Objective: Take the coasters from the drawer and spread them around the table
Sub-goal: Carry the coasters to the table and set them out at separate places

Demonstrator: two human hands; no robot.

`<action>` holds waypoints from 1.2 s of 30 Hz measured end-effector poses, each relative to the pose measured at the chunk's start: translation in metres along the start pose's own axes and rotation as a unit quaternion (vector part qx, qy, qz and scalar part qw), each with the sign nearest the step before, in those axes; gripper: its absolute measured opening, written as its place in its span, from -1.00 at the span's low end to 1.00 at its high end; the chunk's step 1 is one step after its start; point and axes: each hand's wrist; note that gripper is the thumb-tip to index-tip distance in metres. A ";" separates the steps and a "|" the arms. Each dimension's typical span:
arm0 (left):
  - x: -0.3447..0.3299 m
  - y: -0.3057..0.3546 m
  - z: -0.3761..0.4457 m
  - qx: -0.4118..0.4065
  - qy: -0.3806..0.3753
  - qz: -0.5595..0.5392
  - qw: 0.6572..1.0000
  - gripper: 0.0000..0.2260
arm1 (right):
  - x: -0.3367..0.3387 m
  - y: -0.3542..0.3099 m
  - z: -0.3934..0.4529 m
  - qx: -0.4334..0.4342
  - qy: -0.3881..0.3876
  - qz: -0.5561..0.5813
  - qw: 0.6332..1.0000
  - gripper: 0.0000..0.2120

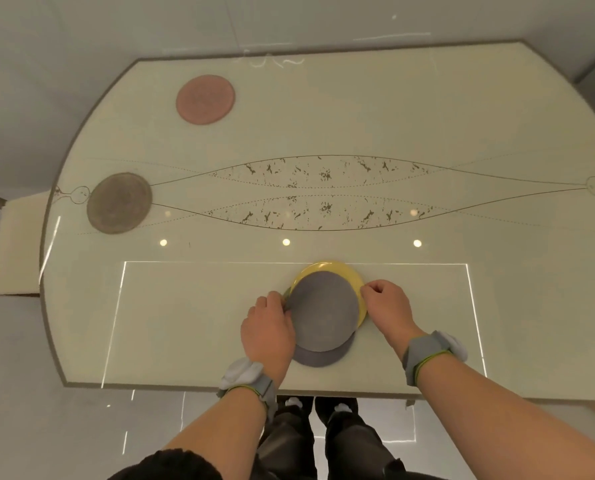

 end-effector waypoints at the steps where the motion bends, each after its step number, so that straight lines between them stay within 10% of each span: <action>1: 0.002 -0.008 -0.001 0.009 -0.006 -0.018 1.000 -0.95 | -0.001 0.000 -0.004 -0.001 0.001 -0.003 1.000 -0.84; 20: 0.076 -0.061 -0.004 -0.006 -0.022 -0.180 0.983 -0.85 | -0.002 -0.025 -0.075 0.027 0.077 0.080 0.993 -0.84; 31: 0.127 0.036 0.016 -0.081 0.046 -0.171 0.981 -0.84 | 0.116 -0.047 -0.053 0.048 0.168 0.069 0.982 -0.89; 36: 0.116 0.106 0.030 -0.112 0.079 -0.117 0.984 -0.84 | 0.202 -0.044 -0.006 0.032 0.189 0.033 0.981 -0.62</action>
Point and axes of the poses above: each hand's wrist, its own z-axis towards the middle knuckle, its own x-axis out of the back of the hand, y = z × x, and after that the axes turned 8 degrees about z, right-handed
